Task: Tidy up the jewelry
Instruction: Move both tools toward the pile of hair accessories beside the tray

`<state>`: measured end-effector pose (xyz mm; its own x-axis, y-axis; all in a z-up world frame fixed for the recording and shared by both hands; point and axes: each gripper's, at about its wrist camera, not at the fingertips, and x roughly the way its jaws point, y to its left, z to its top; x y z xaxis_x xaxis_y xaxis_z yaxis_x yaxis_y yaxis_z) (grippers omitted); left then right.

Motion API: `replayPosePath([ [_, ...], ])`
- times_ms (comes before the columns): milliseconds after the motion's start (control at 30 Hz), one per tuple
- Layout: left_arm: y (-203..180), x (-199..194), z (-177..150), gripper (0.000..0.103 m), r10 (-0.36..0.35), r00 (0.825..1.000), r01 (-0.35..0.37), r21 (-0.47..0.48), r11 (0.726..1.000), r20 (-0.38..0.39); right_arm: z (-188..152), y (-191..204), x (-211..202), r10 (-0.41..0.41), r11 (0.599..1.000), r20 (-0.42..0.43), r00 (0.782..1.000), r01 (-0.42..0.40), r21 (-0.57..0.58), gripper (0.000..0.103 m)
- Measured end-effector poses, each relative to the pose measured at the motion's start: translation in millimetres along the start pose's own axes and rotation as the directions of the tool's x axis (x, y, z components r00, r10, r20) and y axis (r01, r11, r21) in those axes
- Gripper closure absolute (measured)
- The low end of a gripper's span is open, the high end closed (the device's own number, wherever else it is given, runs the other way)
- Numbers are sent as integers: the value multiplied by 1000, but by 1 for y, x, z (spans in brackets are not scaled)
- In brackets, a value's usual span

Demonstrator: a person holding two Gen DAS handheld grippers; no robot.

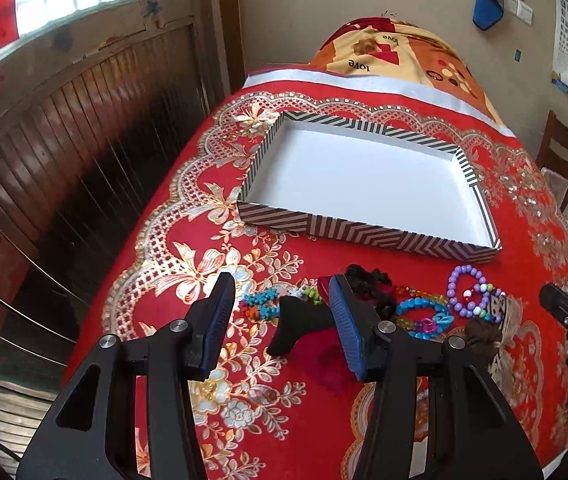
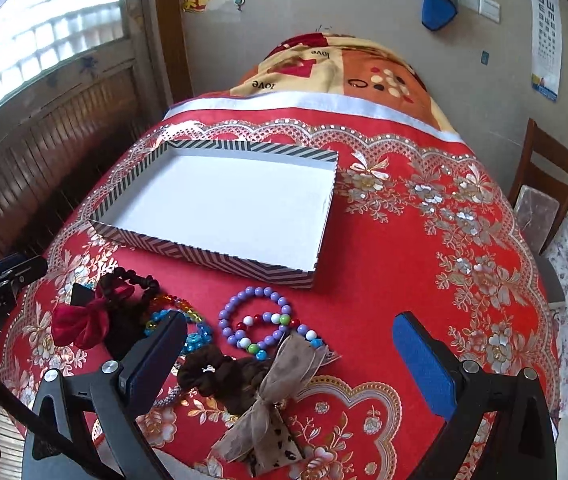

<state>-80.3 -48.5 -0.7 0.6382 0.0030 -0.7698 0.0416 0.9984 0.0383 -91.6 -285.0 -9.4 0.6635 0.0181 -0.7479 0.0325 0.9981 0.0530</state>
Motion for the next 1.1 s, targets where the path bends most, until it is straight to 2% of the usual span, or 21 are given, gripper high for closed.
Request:
replayPosePath([
  [233,-1,-4,-5,54,-19,1000,20,8,1000,-4,-2,2,-5,27,1000,12,1000,-27,2,1],
  [1100,-10,-5,-9,54,-58,997,59,20,998,-43,1,3,-9,30,999,14,999,-29,-29,1],
])
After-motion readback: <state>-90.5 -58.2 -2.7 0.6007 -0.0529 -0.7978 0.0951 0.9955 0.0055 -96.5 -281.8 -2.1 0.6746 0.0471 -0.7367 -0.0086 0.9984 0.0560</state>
